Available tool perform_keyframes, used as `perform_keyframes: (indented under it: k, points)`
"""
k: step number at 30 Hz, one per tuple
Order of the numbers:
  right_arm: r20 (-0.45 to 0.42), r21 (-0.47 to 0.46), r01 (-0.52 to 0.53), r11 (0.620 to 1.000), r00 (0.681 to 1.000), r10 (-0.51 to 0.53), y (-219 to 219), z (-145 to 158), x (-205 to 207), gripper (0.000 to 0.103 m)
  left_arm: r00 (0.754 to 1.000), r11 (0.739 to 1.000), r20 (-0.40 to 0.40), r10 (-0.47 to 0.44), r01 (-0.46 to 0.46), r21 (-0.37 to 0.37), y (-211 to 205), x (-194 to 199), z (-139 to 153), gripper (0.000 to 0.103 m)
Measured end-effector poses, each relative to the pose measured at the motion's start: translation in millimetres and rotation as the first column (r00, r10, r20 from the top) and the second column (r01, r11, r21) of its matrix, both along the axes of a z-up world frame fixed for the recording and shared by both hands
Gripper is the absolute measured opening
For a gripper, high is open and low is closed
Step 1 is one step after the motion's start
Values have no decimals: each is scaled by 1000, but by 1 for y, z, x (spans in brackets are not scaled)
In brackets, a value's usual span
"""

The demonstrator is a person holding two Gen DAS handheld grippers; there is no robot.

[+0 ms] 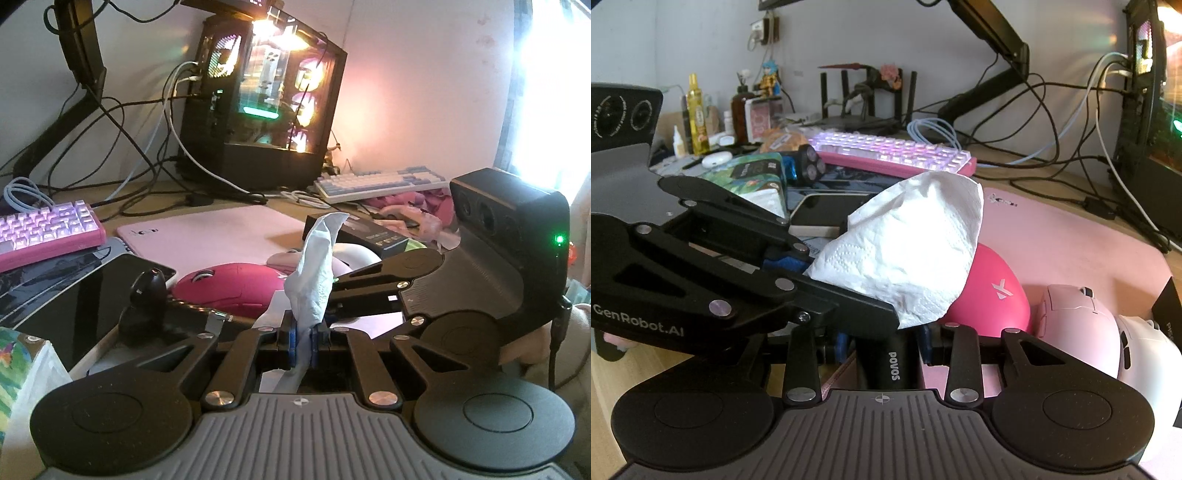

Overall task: Clean container
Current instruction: 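Keep rubbing the tissue over the black device with the left gripper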

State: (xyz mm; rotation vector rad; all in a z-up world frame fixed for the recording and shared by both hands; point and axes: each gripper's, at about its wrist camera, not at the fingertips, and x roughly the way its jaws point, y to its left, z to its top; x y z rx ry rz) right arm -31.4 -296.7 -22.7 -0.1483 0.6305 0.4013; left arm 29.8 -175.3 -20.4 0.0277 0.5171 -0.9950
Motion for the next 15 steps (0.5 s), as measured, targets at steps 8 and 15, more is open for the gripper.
perform_keyframes:
  k: [8, 15]
  points:
    - [2, -4, 0, 1000, 1000, 0, 0, 0, 0, 39, 998, 998, -3, 61, -61, -1, 4, 6, 0, 11]
    - [1, -2, 0, 1000, 1000, 0, 1, 0, -1, 39, 991, 991, 13, 134, -134, 14, 8, 9, 3, 11]
